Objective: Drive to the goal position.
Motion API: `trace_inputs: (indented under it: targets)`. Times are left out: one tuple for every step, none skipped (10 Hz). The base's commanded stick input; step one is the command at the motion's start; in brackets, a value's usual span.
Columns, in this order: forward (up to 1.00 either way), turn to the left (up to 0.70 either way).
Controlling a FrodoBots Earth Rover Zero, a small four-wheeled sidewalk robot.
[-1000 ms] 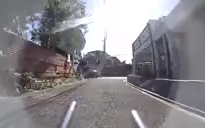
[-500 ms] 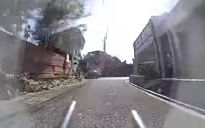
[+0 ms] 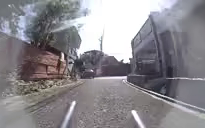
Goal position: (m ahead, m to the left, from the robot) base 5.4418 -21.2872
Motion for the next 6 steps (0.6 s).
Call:
trace_inputs:
  targets:
    - [0.85,0.0]
    - [0.85,0.0]
    - [0.85,0.0]
    - [0.85,0.0]
    - [0.85,-0.05]
    - [0.85,-0.31]
